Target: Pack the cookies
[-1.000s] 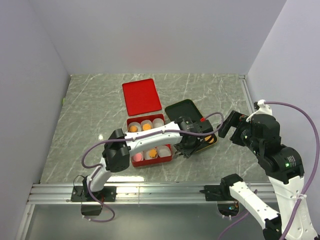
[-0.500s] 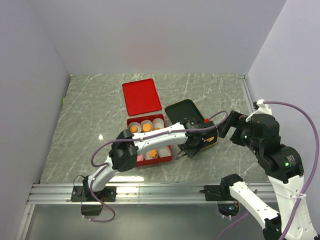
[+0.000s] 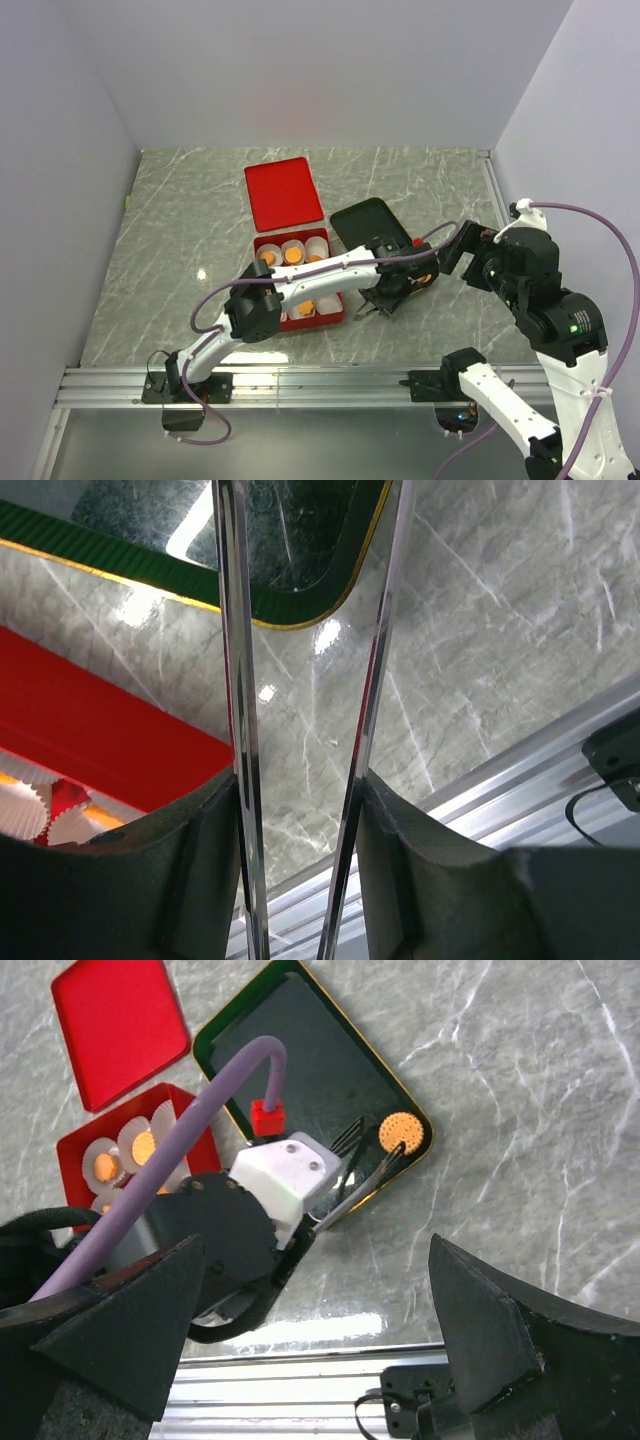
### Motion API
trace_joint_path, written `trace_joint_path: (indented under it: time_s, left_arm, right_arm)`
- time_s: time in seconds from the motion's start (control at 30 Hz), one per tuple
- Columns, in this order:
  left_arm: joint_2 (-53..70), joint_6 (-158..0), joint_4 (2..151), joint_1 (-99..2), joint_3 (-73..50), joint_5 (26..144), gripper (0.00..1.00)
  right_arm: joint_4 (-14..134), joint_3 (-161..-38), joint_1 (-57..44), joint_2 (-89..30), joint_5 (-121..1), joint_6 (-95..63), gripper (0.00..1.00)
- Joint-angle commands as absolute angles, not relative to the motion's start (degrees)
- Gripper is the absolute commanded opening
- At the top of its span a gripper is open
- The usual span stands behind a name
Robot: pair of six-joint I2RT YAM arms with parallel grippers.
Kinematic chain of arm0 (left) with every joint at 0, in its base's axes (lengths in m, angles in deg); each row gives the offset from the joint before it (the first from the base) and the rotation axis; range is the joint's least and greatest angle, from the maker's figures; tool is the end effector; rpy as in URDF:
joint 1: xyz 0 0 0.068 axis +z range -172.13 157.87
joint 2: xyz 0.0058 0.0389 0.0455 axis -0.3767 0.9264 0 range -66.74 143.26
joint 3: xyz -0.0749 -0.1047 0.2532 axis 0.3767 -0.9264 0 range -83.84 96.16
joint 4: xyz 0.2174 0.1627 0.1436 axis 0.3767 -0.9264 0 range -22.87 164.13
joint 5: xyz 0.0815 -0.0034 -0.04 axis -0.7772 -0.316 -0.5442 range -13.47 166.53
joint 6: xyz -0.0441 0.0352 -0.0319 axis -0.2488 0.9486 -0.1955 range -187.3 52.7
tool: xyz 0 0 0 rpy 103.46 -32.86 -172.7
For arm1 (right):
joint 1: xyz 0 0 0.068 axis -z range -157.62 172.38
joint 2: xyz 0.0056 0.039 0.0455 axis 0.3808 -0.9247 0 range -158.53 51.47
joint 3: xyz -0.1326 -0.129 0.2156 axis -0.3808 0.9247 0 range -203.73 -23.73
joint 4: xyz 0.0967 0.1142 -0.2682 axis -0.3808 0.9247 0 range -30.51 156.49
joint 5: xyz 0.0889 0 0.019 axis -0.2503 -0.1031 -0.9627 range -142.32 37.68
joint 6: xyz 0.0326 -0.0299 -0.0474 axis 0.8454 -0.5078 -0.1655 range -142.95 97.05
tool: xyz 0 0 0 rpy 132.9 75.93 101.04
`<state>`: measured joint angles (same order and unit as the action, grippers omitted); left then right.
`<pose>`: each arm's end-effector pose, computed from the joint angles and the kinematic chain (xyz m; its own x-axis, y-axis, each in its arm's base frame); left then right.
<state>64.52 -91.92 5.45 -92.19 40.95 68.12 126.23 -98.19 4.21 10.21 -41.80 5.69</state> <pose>0.1884 -0.4973 0.2274 -0.6818 0.6708 -0.2918 0.6965 0.7173 0.0216 0.1249 0.0313 0.4377 -0.5384 0.3193 -0.7799 0.1094 0.9441 0.3110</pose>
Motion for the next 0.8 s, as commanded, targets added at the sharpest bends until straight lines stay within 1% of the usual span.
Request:
trace_joint_path:
  time_s: [0.0, 0.3, 0.47, 0.63, 0.77]
  left_arm:
    - [66.15, -90.33, 7.69, -93.58, 44.56, 68.18, 0.49]
    - [68.26, -90.85, 8.21, -93.49, 46.41, 68.27, 0.51]
    - [69.31, -90.94, 8.39, -93.49, 46.32, 68.70, 0.50]
    - [70.11, -91.12, 8.65, -93.49, 46.06, 69.32, 0.46]
    - [69.32, -91.20, 9.18, -93.49, 44.31, 69.23, 0.35]
  right_arm:
    - [124.00, -97.38, 3.92, 9.54, -45.29, 5.79, 1.00]
    - [123.74, -96.94, 3.84, 9.63, -45.38, 5.70, 1.00]
    - [123.65, -96.68, 3.92, 9.54, -45.46, 5.61, 1.00]
    - [123.56, -96.94, 3.92, 9.28, -45.55, 5.52, 1.00]
    - [123.56, -97.29, 3.92, 9.19, -45.38, 5.52, 1.00]
